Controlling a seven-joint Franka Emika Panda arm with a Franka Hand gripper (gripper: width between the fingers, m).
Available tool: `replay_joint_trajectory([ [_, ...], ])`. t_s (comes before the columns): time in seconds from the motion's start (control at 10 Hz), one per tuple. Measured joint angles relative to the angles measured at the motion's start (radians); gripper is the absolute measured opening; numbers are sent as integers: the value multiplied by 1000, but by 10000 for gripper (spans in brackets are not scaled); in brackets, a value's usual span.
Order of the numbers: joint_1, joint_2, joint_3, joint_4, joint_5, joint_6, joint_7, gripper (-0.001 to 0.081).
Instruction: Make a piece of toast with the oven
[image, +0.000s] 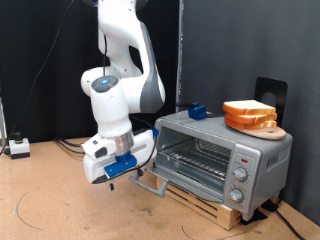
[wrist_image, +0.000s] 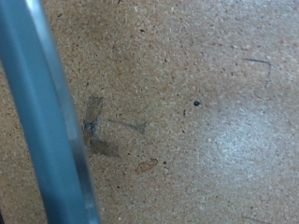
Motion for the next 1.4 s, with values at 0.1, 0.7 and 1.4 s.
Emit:
replay_joint_trajectory([
  [0.1, -2, 17, 0, 7, 33, 1, -35, 810],
  [0.7, -8, 111, 13, 33, 182, 65, -170, 810],
  [1.4, -9, 279, 65, 148, 321, 101, -192, 810],
])
